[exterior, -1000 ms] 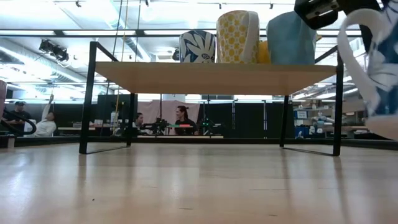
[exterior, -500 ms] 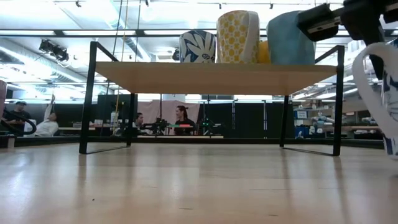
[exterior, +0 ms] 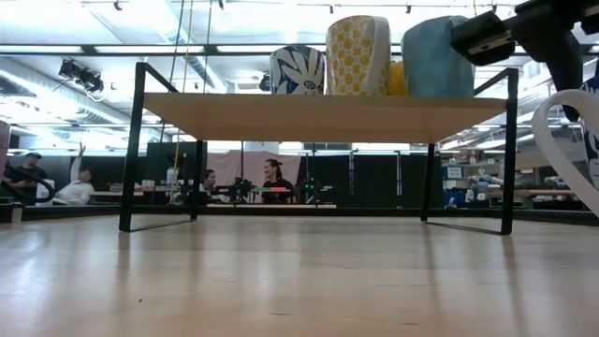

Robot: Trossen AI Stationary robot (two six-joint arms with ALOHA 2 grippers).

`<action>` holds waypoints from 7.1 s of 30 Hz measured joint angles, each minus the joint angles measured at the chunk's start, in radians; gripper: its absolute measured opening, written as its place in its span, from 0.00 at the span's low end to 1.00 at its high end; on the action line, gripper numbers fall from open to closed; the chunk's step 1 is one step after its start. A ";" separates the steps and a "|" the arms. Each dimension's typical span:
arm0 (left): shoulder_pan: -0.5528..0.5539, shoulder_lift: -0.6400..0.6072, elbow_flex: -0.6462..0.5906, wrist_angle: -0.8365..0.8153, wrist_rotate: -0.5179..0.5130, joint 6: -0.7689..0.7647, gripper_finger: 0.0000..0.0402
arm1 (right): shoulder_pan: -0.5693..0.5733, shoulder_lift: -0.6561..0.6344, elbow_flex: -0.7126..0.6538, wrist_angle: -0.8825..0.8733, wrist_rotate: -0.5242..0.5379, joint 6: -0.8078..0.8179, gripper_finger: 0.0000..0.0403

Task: Place coffee mugs
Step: Put the blue patterned mug on the shelf

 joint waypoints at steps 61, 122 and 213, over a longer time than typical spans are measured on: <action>0.000 -0.002 0.000 0.000 0.000 0.000 0.29 | -0.069 -0.002 0.092 -0.007 -0.086 0.366 0.34; -0.001 -0.001 0.000 0.000 0.000 -0.003 0.29 | 0.200 0.000 0.097 -0.254 0.074 1.833 0.34; -0.292 -0.474 -0.519 0.247 -0.278 0.062 0.29 | -0.455 0.225 1.084 -0.105 -0.023 0.060 0.06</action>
